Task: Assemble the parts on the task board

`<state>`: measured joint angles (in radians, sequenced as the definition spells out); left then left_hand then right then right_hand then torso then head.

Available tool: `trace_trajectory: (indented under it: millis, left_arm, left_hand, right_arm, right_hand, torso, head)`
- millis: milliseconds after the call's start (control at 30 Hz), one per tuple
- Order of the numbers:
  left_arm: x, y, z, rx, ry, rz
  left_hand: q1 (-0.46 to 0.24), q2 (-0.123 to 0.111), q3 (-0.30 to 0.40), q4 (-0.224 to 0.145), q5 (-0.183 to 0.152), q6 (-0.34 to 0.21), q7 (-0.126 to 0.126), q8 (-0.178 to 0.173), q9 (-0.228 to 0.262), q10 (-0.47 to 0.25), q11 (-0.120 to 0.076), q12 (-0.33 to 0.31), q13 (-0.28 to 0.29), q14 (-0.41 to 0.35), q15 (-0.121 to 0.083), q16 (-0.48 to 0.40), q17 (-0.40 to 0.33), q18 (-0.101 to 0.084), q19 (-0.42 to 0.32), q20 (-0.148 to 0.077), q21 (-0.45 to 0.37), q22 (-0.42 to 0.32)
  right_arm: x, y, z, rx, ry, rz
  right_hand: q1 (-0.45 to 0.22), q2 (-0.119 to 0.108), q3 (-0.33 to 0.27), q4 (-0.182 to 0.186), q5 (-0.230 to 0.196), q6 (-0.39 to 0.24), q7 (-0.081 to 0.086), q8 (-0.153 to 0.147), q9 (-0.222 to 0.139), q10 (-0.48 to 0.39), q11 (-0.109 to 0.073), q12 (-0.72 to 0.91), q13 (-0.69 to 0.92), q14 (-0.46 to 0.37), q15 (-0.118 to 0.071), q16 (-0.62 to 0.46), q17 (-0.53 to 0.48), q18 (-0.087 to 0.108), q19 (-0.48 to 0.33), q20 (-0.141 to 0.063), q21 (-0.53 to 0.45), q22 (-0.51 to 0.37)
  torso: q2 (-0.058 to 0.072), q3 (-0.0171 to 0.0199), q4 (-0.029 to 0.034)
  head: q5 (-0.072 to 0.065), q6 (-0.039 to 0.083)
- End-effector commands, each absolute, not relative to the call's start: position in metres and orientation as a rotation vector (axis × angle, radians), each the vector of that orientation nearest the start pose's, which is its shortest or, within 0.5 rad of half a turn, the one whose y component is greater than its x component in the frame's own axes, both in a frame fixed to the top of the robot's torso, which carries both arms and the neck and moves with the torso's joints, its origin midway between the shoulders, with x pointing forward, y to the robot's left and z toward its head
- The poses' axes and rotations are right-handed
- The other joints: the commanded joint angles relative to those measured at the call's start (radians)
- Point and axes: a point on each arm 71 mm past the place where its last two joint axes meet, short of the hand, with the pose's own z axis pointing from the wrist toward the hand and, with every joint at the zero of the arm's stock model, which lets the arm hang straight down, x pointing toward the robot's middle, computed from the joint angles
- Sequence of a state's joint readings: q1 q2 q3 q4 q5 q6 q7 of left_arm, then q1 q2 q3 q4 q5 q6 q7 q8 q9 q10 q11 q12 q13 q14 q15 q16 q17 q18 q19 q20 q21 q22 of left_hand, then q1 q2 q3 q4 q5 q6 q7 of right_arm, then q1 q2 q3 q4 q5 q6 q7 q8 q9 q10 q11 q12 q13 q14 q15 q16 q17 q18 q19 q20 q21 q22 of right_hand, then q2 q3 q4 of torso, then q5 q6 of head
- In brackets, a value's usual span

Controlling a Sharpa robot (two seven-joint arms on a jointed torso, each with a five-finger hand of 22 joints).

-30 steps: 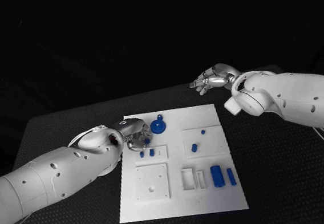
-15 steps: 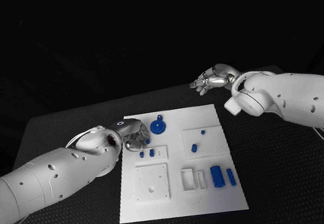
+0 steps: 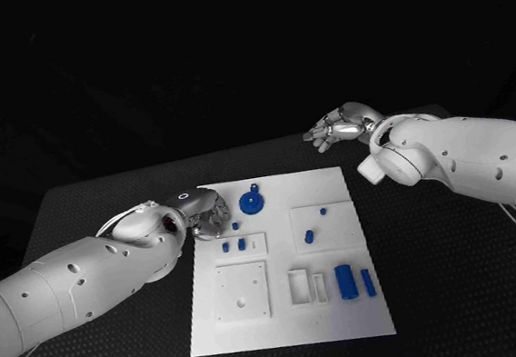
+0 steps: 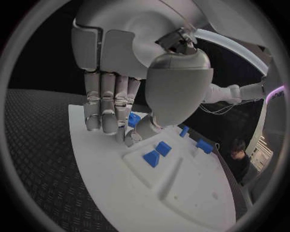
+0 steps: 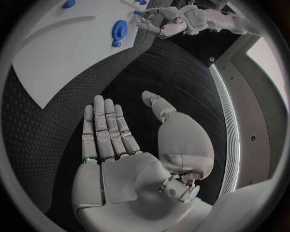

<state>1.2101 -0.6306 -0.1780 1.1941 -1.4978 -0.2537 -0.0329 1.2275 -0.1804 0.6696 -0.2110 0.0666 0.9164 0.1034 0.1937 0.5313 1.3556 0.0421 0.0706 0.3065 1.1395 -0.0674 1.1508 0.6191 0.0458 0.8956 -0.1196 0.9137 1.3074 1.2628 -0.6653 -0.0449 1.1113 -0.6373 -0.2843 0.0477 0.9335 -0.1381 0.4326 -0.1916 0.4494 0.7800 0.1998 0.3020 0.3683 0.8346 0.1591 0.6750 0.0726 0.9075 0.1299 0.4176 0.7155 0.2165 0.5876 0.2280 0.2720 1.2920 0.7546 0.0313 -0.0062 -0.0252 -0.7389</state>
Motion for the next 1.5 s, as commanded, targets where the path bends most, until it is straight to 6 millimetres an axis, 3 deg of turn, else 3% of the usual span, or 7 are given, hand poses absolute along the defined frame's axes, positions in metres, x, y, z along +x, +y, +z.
trace_trajectory:
  millis: [33, 133, 367, 500, 867, 1133, 1500]
  left_arm:
    - [0.528, 0.188, -0.235, 0.252, 1.726, -0.544]
    - [0.531, 0.193, -0.225, 0.186, 1.704, -0.578]
    - [0.540, 0.212, -0.207, -0.129, 1.691, -0.719]
    - [0.540, 0.220, -0.199, -0.352, 1.685, -0.854]
    - [0.537, 0.228, -0.180, -0.742, 1.580, -1.144]
    - [0.537, 0.229, -0.176, -0.865, 1.511, -1.398]
    - [0.536, 0.232, -0.176, -0.871, 1.506, -1.402]
  left_hand:
    - [0.013, -0.002, 0.012, 0.001, -0.002, 0.016, 0.013, 0.013, 0.004, -0.015, 0.002, -0.004, -0.002, -0.018, 0.002, -0.013, -0.004, 0.012, -0.008, -0.043, -0.014, 0.015]
    - [0.012, -0.018, 0.022, 0.004, -0.005, 0.055, 0.032, 0.042, 0.017, -0.069, 0.024, -0.007, -0.014, -0.059, 0.024, -0.061, -0.026, 0.005, -0.043, -0.025, -0.043, 0.008]
    - [-0.010, -0.028, 0.008, 0.025, -0.011, 0.047, 0.037, 0.047, 0.022, -0.072, 0.027, 0.000, -0.013, -0.056, 0.027, -0.071, -0.031, 0.008, -0.043, -0.019, -0.048, 0.009]
    - [-0.042, -0.011, 0.002, 0.058, -0.008, 0.039, 0.042, 0.048, 0.024, -0.074, 0.029, -0.001, -0.013, -0.062, 0.029, -0.090, -0.039, 0.007, -0.049, -0.016, -0.062, 0.005]
    - [-0.072, -0.006, -0.023, 0.073, -0.012, 0.023, 0.045, 0.054, 0.030, -0.084, 0.036, -0.001, -0.012, -0.082, 0.038, -0.149, -0.062, 0.003, -0.069, -0.006, -0.100, -0.004]
    - [-0.108, 0.012, -0.106, 0.036, -0.004, 0.010, 0.047, 0.062, 0.036, -0.082, 0.040, 0.003, -0.008, -0.103, 0.050, -0.229, -0.087, -0.010, -0.104, 0.006, -0.152, -0.015]
    - [-0.126, 0.027, -0.140, 0.002, 0.000, 0.006, 0.047, 0.067, 0.037, -0.075, 0.039, 0.002, -0.006, -0.110, 0.066, -0.306, -0.106, -0.015, -0.113, 0.018, -0.199, -0.030]
  right_arm:
    - [0.565, -0.243, -0.182, 0.588, 1.694, 0.918]
    - [0.562, -0.241, -0.181, 0.448, 1.718, 0.877]
    - [0.553, -0.239, -0.185, 0.256, 1.769, 0.822]
    - [0.545, -0.235, -0.188, 0.061, 1.809, 0.732]
    - [0.517, -0.224, -0.203, -0.278, 1.808, 0.536]
    - [0.502, -0.214, -0.214, -0.419, 1.738, 0.452]
    - [0.490, -0.205, -0.226, -0.492, 1.707, 0.422]
  right_hand:
    - [0.020, 0.012, 0.007, -0.020, -0.018, -0.004, 0.013, 0.008, -0.002, -0.004, -0.003, 0.007, -0.001, -0.008, 0.000, -0.005, 0.002, 0.014, 0.004, 0.006, -0.006, 0.004]
    - [0.067, 0.015, 0.039, -0.052, -0.058, 0.012, 0.007, 0.017, 0.000, 0.013, -0.015, 0.010, -0.001, 0.012, -0.010, 0.004, 0.004, 0.022, 0.027, 0.007, -0.003, 0.008]
    - [0.127, 0.015, 0.135, -0.084, -0.165, 0.060, -0.029, 0.041, 0.007, 0.104, -0.038, -0.121, -0.008, 0.098, -0.048, 0.028, 0.001, 0.045, 0.116, 0.005, 0.001, 0.001]
    - [0.137, 0.016, 0.149, -0.090, -0.200, 0.077, -0.036, 0.050, 0.009, 0.176, -0.044, -0.219, -0.005, 0.149, -0.068, 0.039, 0.000, 0.045, 0.168, -0.009, 0.012, 0.005]
    - [0.184, -0.017, 0.167, -0.094, -0.242, 0.127, -0.042, 0.068, 0.016, 0.290, -0.056, -0.316, 0.004, 0.230, -0.101, 0.063, 0.013, 0.045, 0.260, -0.041, 0.032, 0.009]
    - [0.199, -0.060, 0.202, -0.084, -0.277, 0.137, -0.049, 0.064, 0.014, 0.325, -0.058, -0.382, 0.004, 0.285, -0.123, 0.078, 0.024, 0.045, 0.323, -0.061, 0.042, 0.010]
    - [0.225, -0.125, 0.301, -0.031, -0.363, 0.153, -0.051, 0.060, 0.010, 0.348, -0.056, -0.452, 0.007, 0.323, -0.130, 0.079, 0.033, 0.045, 0.366, -0.074, 0.040, 0.015]
  torso:
    - [-0.001, 0.0000, 0.0008]
    - [0.000, -0.0010, 0.0029]
    - [0.000, 0.0008, 0.0002]
    - [-0.001, 0.0002, 0.0021]
    - [-0.001, -0.0009, -0.0003]
    - [-0.003, -0.0015, -0.0007]
    - [0.000, -0.0015, -0.0007]
  head:
    - [0.000, 0.005]
    - [-0.002, 0.010]
    - [-0.009, 0.028]
    - [-0.017, 0.046]
    - [-0.014, 0.068]
    - [-0.012, 0.061]
    - [-0.012, 0.054]
